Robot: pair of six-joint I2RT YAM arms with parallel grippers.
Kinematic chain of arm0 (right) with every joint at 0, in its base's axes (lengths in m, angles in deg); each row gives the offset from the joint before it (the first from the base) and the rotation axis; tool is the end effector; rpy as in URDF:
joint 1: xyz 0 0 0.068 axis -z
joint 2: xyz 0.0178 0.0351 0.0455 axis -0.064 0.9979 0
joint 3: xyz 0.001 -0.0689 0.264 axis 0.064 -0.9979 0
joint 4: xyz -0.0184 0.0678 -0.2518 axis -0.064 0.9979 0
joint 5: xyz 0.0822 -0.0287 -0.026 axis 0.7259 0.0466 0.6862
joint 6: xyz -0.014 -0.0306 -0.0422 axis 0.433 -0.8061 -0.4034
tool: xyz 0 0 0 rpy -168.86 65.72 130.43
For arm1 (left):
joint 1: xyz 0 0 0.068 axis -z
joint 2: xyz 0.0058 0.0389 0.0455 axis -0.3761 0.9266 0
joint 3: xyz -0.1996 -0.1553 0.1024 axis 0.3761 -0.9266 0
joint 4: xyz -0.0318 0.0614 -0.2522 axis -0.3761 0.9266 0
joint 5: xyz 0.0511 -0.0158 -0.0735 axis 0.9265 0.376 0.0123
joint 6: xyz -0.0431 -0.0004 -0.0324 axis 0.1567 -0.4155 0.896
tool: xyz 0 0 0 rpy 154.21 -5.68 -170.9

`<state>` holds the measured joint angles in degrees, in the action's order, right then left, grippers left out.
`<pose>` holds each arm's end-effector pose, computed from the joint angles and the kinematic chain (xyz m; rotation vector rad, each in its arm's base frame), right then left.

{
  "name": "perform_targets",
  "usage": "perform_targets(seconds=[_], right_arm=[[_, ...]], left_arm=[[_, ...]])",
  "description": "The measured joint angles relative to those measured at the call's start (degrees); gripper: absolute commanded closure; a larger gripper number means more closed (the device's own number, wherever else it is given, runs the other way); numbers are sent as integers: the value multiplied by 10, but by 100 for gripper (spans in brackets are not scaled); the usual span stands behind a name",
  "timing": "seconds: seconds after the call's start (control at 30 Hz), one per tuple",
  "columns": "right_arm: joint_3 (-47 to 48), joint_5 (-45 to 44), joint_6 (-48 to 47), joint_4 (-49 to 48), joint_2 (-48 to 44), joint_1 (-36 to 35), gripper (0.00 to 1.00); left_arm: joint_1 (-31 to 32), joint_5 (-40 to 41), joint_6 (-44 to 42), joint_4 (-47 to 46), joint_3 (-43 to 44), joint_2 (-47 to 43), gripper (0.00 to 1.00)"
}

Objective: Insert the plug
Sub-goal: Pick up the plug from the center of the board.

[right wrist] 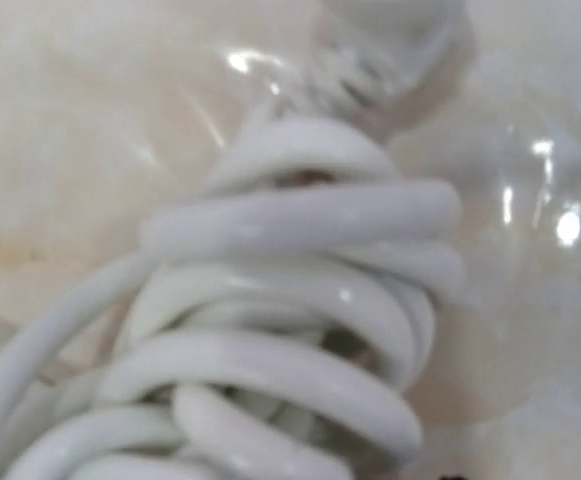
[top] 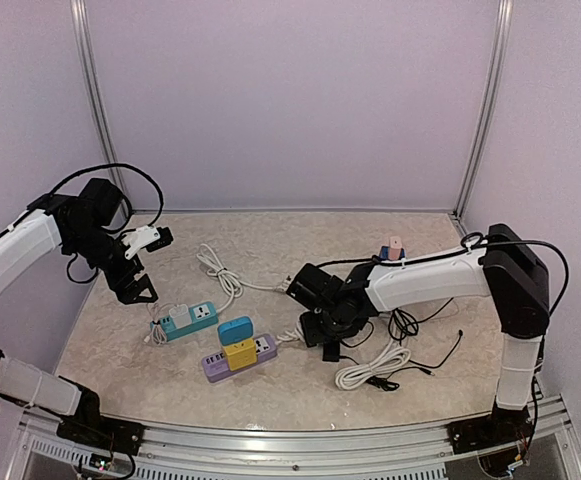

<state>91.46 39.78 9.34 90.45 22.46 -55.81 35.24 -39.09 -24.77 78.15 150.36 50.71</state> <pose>0.2058 0.3291 0.1551 -0.2448 2.6683 0.1750 0.2280 -0.0613 0.3020 1.2493 2.4058 -0.1745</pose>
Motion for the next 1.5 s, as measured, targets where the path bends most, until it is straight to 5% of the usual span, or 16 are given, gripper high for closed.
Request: perform_targets(seconds=[0.27, 0.43, 0.6, 0.8, 0.9, 1.07, 1.27, 1.5], right_arm=[[53, -56, 29, 121, 16, -38, 33], [35, -67, 55, 155, 14, -54, 39], [20, -54, 64, 139, 16, -52, 57], [0, -44, 61, 90, 3, -44, 95], [-30, -43, 37, 63, -20, -42, 100], [-85, -83, -67, 5, -126, -50, 100], [-168, -120, -292, -196, -325, -81, 100], [-223, -98, -547, -450, -400, -87, 100]], left_arm=[[0, -1, 0, 0, 0, 0, 5], [0, -4, 0, 1, 0, 2, 5], [0, -5, 0, 3, 0, 5, 5], [0, -7, 0, 4, 0, 5, 5], [0, -11, 0, 10, 6, 6, 5], [0, -21, 0, 40, 74, 8, 5], [10, -15, 0, 78, 250, 17, 5], [139, -1, 12, 103, 389, 20, 5]])
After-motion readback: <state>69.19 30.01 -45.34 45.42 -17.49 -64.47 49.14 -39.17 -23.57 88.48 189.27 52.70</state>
